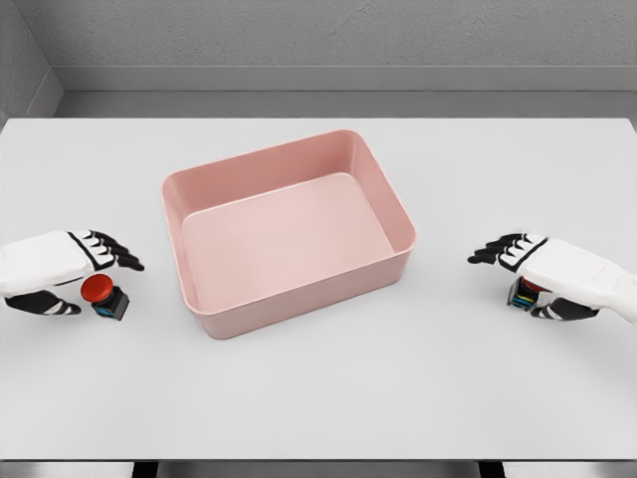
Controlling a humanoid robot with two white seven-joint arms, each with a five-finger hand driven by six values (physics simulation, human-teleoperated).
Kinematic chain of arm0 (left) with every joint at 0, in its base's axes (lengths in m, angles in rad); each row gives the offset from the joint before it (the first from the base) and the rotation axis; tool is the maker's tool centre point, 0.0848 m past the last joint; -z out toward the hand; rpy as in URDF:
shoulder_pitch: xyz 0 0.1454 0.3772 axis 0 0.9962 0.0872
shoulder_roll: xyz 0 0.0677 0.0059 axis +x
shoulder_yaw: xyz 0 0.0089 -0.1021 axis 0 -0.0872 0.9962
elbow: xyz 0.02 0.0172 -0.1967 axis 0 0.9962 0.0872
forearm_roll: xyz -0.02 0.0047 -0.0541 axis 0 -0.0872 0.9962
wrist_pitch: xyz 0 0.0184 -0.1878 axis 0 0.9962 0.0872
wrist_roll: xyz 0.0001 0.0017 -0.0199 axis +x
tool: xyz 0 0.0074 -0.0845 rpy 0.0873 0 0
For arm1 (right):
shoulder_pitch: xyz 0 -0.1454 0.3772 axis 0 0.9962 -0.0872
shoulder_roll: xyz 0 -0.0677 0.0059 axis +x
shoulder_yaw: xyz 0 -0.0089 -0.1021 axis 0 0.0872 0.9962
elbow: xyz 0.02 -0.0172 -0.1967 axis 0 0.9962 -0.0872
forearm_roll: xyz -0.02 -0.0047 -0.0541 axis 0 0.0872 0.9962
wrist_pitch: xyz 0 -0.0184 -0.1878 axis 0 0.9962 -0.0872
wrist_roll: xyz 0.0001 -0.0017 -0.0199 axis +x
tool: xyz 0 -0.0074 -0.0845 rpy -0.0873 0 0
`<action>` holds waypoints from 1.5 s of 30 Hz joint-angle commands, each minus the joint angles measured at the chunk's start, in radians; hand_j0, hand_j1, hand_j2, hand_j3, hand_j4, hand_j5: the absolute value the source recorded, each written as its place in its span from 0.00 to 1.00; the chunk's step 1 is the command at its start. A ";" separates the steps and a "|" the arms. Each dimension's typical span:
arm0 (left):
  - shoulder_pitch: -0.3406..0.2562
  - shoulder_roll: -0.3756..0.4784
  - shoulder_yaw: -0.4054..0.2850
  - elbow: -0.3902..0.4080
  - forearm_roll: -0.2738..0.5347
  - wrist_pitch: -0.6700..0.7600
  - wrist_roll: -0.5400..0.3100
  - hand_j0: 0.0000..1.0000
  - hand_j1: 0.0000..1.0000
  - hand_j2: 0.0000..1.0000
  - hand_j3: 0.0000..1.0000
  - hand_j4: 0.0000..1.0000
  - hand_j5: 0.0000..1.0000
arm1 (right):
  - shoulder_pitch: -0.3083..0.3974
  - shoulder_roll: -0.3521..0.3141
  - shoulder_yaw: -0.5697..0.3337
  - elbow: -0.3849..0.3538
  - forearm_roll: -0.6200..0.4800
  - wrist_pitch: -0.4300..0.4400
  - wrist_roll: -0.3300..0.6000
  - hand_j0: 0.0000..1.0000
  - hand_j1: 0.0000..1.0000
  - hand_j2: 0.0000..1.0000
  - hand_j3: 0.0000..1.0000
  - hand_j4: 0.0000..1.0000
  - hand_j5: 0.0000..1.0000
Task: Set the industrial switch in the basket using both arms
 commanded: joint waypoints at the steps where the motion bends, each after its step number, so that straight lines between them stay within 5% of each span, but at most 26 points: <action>1: 0.000 0.001 0.000 -0.008 0.006 0.002 -0.004 0.82 0.82 0.82 0.82 0.82 0.82 | 0.002 -0.001 0.004 0.001 -0.003 0.003 0.000 0.96 0.96 0.96 0.96 0.96 0.96; 12: 0.012 -0.001 0.001 -0.020 0.008 0.002 -0.025 0.76 0.76 0.76 0.76 0.76 0.76 | 0.006 0.003 0.002 0.037 0.039 0.003 0.000 0.93 0.93 0.93 0.93 0.93 0.93; 17: 0.011 -0.001 0.001 -0.017 0.008 0.002 -0.039 0.69 0.69 0.69 0.69 0.69 0.69 | 0.005 0.002 -0.002 0.047 0.043 0.003 0.000 0.57 0.57 0.57 0.57 0.57 0.57; 21: 0.012 -0.002 0.001 -0.017 0.008 0.002 -0.041 0.67 0.67 0.67 0.67 0.67 0.67 | 0.005 0.000 -0.001 0.045 0.043 0.003 0.000 0.46 0.46 0.46 0.46 0.46 0.46; 32: 0.011 -0.001 0.001 -0.008 0.009 0.002 -0.054 0.49 0.49 0.49 0.49 0.49 0.49 | -0.011 -0.001 -0.007 0.044 0.028 0.003 0.000 0.42 0.42 0.42 0.42 0.42 0.42; 39: 0.006 -0.001 0.004 -0.011 0.017 0.002 -0.054 0.49 0.49 0.49 0.49 0.49 0.49 | -0.080 0.002 -0.004 0.037 0.025 0.003 0.000 0.42 0.42 0.42 0.42 0.42 0.42; 45: -0.003 0.008 0.012 -0.018 0.041 0.002 -0.054 0.49 0.49 0.49 0.49 0.49 0.49 | -0.205 0.045 0.042 0.034 0.027 0.003 0.000 0.42 0.42 0.42 0.42 0.42 0.42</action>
